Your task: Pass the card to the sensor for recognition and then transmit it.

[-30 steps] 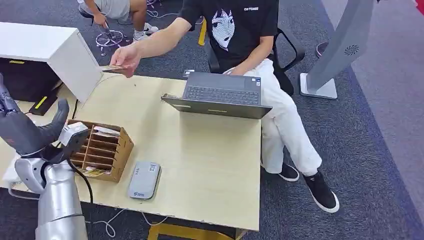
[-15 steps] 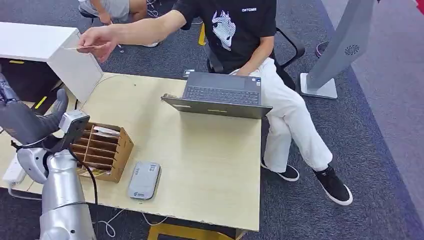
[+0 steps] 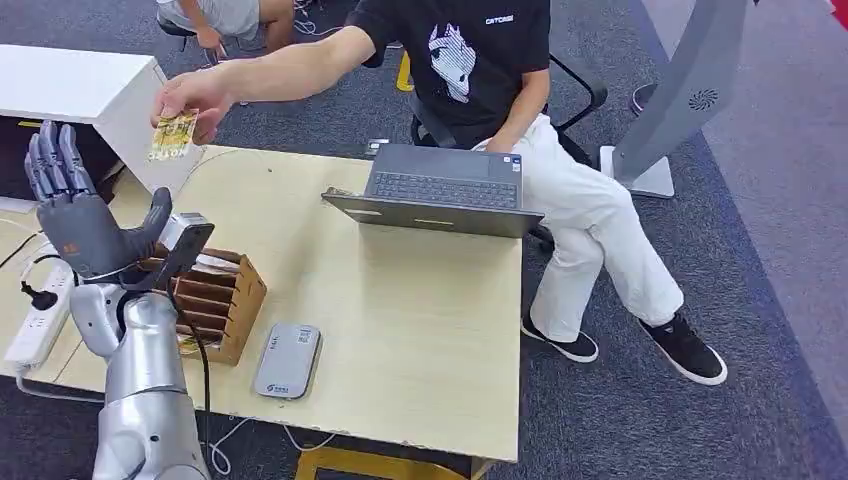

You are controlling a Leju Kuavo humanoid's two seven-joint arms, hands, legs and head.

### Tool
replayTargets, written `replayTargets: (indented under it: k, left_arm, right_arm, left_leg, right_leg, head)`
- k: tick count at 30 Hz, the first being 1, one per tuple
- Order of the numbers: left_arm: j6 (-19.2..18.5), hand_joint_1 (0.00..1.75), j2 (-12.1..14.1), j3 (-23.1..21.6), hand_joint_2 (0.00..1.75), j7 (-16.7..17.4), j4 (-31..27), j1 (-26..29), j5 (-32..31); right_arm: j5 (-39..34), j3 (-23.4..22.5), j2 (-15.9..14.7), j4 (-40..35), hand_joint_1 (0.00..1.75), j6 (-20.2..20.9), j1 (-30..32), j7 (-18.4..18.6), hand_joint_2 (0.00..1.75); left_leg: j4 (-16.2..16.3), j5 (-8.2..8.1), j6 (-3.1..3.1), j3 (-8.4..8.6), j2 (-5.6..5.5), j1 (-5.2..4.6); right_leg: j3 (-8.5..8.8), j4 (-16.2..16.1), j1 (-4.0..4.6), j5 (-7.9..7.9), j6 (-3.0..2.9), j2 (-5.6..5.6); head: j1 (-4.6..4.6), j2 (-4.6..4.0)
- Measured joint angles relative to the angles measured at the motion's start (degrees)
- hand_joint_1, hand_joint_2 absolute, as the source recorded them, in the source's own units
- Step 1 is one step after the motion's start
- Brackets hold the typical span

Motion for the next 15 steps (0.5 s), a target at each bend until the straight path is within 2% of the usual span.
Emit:
replayTargets:
  k: [6, 15]
  left_arm:
    - [0.07, 0.00, -0.44, 0.28, 1.75, 0.00, 0.11, 1.04, -7.95]
    - [0.09, 0.00, -0.55, 0.28, 1.75, 0.00, 0.09, 1.95, -8.07]
  right_arm:
    - [0.02, -0.29, -0.04, 0.00, 0.00, 0.00, -0.01, -0.44, 1.75]
    - [0.04, -0.31, -0.13, 0.00, 0.00, 0.00, 0.00, -0.85, 1.75]
  left_leg:
    - [0.00, -0.01, 0.01, -0.02, 0.00, -0.01]
    - [0.00, -0.01, 0.00, -0.02, 0.00, -0.01]
  right_leg:
    - [-0.01, -0.02, 0.00, -0.01, 0.01, 0.00]
    - [0.00, -0.01, 0.00, -0.01, 0.01, -0.02]
  head:
    - [0.00, 0.00]
    - [0.00, 0.00]
